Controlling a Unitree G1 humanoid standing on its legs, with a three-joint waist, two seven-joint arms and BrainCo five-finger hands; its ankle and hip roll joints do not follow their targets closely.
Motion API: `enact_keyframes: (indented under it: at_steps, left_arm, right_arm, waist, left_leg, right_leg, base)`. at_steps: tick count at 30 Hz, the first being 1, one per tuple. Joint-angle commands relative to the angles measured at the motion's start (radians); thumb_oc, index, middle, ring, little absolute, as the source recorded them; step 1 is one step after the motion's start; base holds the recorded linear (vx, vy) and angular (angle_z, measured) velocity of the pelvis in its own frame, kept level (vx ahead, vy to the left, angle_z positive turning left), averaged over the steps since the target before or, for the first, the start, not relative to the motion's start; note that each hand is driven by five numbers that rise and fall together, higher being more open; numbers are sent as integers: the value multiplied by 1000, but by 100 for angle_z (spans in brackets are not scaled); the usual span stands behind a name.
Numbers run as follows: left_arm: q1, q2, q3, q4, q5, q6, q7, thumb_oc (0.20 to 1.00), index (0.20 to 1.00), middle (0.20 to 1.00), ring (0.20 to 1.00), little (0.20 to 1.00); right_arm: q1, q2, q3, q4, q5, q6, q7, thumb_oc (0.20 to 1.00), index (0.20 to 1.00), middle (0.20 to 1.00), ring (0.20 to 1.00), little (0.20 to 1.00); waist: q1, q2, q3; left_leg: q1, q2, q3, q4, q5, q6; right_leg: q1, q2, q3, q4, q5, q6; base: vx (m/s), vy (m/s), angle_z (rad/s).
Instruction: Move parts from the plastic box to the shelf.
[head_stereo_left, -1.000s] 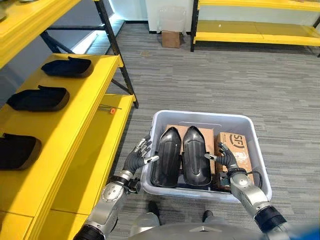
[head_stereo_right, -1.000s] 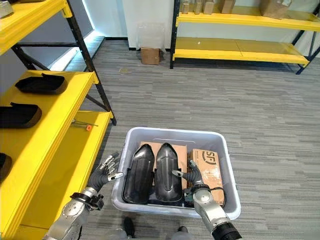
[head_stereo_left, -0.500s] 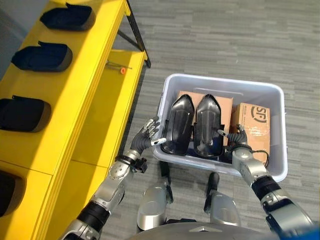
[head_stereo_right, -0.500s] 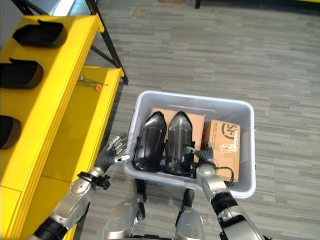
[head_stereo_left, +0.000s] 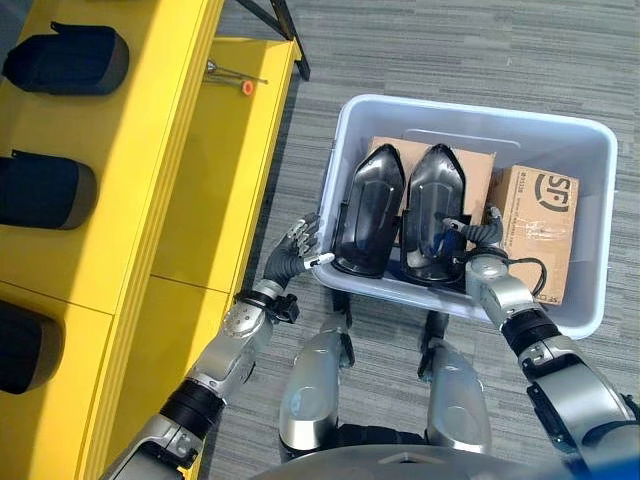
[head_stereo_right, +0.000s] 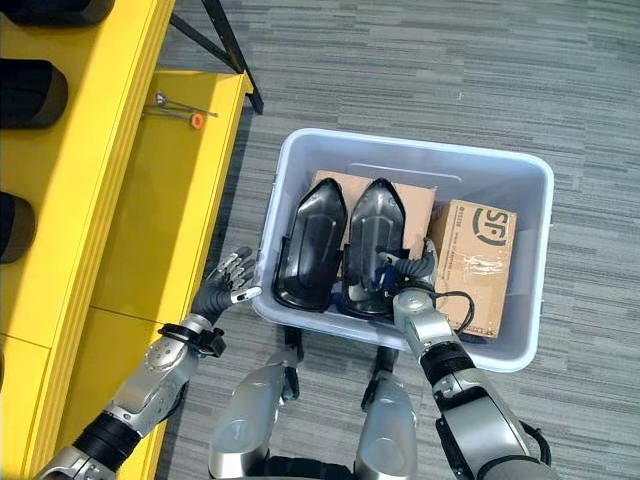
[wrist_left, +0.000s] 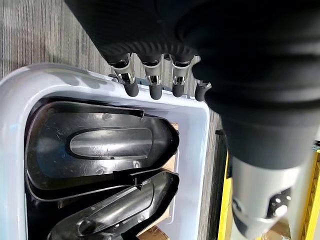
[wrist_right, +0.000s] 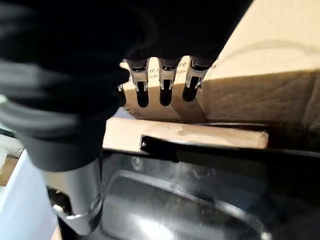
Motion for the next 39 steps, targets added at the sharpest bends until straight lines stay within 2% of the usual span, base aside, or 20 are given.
enact_keyframes:
  at_steps: [1, 5, 12, 13, 16, 20, 22, 24, 28, 30, 33, 39]
  left_arm:
    - [17, 15, 0, -84, -5, -45, 7, 1000, 1000, 1000, 1000, 1000]
    - [8, 15, -12, -80, 2, -42, -21, 1000, 1000, 1000, 1000, 1000]
    - [-6, 11, -33, -67, -2, -45, -11, 1000, 1000, 1000, 1000, 1000]
    - [-7, 10, -38, -60, -1, -52, -9, 1000, 1000, 1000, 1000, 1000]
    - [-12, 8, -40, -50, -5, -58, -13, 1000, 1000, 1000, 1000, 1000]
    - [-20, 5, -44, -28, -7, -58, -35, 1000, 1000, 1000, 1000, 1000]
    - [-20, 5, -48, -29, 13, -61, -35, 1000, 1000, 1000, 1000, 1000]
    - [-14, 6, -46, -22, 11, -91, -25, 1000, 1000, 1000, 1000, 1000]
    - [-23, -2, -46, 2, 22, -109, -31, 1000, 1000, 1000, 1000, 1000]
    - [-26, -4, -52, 7, 38, -98, -46, 1000, 1000, 1000, 1000, 1000]
    - [-29, -5, -69, 40, 26, -111, -49, 1000, 1000, 1000, 1000, 1000]
    - [-44, -14, -82, 76, 28, -128, -72, 1000, 1000, 1000, 1000, 1000]
  right_arm:
    - [-34, -41, -18, 20, -34, 7, -56, 1000, 1000, 1000, 1000, 1000]
    - [-57, -49, -25, 69, -47, -5, -55, 1000, 1000, 1000, 1000, 1000]
    - [-82, -62, -15, 135, -74, 6, -13, 1000, 1000, 1000, 1000, 1000]
    - [-83, -65, -8, 145, -99, 17, -20, 1000, 1000, 1000, 1000, 1000]
    - [-90, -76, 6, 168, -155, -3, -30, 1000, 1000, 1000, 1000, 1000]
    - [-121, -103, 52, 145, -352, -28, -57, 1000, 1000, 1000, 1000, 1000]
    - [-124, -107, 63, 125, -376, -29, -67, 1000, 1000, 1000, 1000, 1000]
    - [-122, -109, 80, 90, -368, 5, -69, 1000, 1000, 1000, 1000, 1000]
    - [-114, -84, 104, 129, -393, 54, -120, 1000, 1000, 1000, 1000, 1000]
    - [-113, -84, 102, 166, -401, 80, -154, 1000, 1000, 1000, 1000, 1000]
    - [-119, -83, 102, 238, -407, 56, -187, 1000, 1000, 1000, 1000, 1000]
    - [-137, -73, 113, 304, -345, 27, -163, 1000, 1000, 1000, 1000, 1000]
  waist:
    - [13, 12, -21]
    - [18, 17, -21]
    - [19, 28, -21]
    - [17, 28, -21]
    - [18, 32, -21]
    - [21, 40, -21]
    - [21, 42, -21]
    - [19, 44, -21]
    - [22, 44, -21]
    - [25, 48, -21]
    - [28, 55, -21]
    - [34, 68, -21]
  left_leg:
    - [-37, 14, -60, 86, -46, -30]
    - [-59, 8, -61, 94, -51, -25]
    - [-89, 5, -53, 107, -55, -23]
    - [-96, 3, -52, 112, -59, -23]
    - [-112, 2, -50, 114, -60, -21]
    - [-152, -1, -50, 117, -57, -18]
    - [-160, -1, -49, 118, -56, -19]
    - [-165, -2, -46, 114, -56, -19]
    - [-185, 0, -47, 123, -58, -20]
    - [-188, 1, -50, 126, -58, -20]
    - [-193, 1, -51, 125, -58, -21]
    - [-210, 0, -51, 129, -56, -21]
  right_leg:
    - [-77, -10, -31, 84, 36, -29]
    - [-105, -14, -28, 96, 37, -27]
    - [-139, -24, -25, 114, 36, -24]
    - [-148, -30, -23, 124, 30, -21]
    - [-166, -33, -22, 126, 33, -18]
    - [-210, -32, -19, 140, 33, -16]
    - [-219, -31, -18, 144, 33, -16]
    - [-227, -30, -16, 144, 32, -16]
    - [-245, -32, -20, 151, 30, -18]
    - [-248, -32, -20, 155, 29, -19]
    - [-254, -34, -25, 155, 30, -17]
    - [-272, -39, -28, 163, 29, -20]
  base:
    - [0, 0, 0]
    - [0, 0, 0]
    - [0, 0, 0]
    - [0, 0, 0]
    - [-15, -3, 2]
    - [-32, -3, 0]
    - [0, 0, 0]
    - [0, 0, 0]
    - [0, 0, 0]
    - [0, 0, 0]
    - [0, 0, 0]
    - [-1, 2, 3]
